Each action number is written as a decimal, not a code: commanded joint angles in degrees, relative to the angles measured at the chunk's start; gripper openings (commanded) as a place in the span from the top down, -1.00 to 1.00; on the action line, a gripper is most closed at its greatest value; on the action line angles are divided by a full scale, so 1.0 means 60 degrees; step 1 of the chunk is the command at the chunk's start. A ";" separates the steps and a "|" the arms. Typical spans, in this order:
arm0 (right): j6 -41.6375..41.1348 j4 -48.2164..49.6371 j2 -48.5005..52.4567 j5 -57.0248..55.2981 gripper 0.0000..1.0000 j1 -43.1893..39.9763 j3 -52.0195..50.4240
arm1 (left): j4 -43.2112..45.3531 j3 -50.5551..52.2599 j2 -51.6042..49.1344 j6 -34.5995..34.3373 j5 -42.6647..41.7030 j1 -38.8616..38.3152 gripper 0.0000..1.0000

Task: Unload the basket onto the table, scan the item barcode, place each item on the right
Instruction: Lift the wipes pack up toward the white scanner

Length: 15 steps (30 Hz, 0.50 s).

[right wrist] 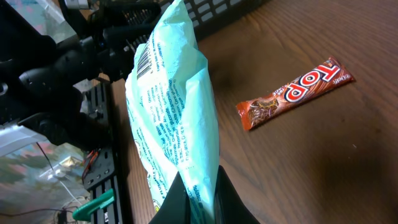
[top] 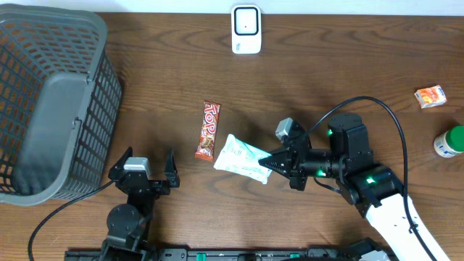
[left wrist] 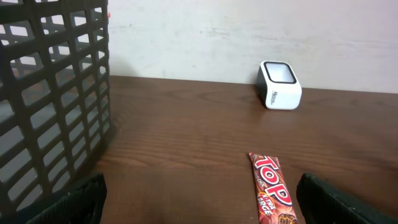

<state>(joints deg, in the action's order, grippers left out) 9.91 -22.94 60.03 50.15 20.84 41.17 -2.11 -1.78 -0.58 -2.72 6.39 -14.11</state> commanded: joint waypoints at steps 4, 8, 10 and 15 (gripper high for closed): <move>-0.0510 -0.0004 -0.0084 -0.0903 0.98 -0.0080 0.0135 | -0.0208 0.0259 0.0058 0.0127 0.0189 -0.0036 -0.96; -0.1155 0.0346 0.0007 -0.2907 0.98 -0.0018 0.0160 | -0.0208 0.0259 0.0058 0.0127 0.0189 -0.0036 -0.96; -0.1621 0.0765 0.0259 -0.4167 0.98 -0.0018 0.0229 | -0.0208 0.0259 0.0058 0.0127 0.0189 -0.0036 -0.95; -0.1359 0.1202 0.1614 -0.6972 0.98 -0.0022 0.1173 | -0.0208 0.0259 0.0058 0.0127 0.0189 -0.0036 -0.96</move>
<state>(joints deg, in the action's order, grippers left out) 2.26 -16.34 65.04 23.33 20.91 42.78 -2.11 -1.78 -0.60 -2.70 6.39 -14.11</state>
